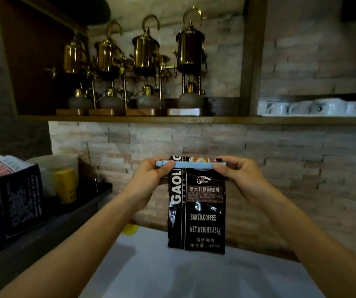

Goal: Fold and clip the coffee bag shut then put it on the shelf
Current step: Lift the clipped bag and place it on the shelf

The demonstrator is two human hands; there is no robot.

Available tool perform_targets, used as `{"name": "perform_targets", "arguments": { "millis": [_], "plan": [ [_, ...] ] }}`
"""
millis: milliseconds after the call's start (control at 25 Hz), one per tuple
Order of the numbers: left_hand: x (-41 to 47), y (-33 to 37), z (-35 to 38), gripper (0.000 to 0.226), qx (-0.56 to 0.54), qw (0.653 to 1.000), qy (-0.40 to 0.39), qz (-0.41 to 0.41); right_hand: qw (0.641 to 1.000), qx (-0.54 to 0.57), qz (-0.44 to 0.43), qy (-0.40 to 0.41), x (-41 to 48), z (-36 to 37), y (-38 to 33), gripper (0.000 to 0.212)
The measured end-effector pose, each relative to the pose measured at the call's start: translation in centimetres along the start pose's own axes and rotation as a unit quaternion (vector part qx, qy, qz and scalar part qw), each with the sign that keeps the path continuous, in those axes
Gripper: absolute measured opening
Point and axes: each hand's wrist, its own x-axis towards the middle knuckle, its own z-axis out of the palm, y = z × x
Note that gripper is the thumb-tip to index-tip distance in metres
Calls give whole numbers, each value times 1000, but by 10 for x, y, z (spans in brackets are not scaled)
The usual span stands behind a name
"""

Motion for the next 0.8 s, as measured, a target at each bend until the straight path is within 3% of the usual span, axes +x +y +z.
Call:
{"name": "perform_targets", "arguments": {
  "millis": [320,560,800],
  "plan": [
    [39,110,8,13,-34,996,-5,77,995,-22,-100,-9,29,-1,-117,16],
    [75,168,10,18,-39,998,-20,44,985,-65,-151,47,45,5,-185,6],
    [119,203,16,17,-85,992,-80,44,964,-110,-215,112,65,14,-232,12]
  ]
}}
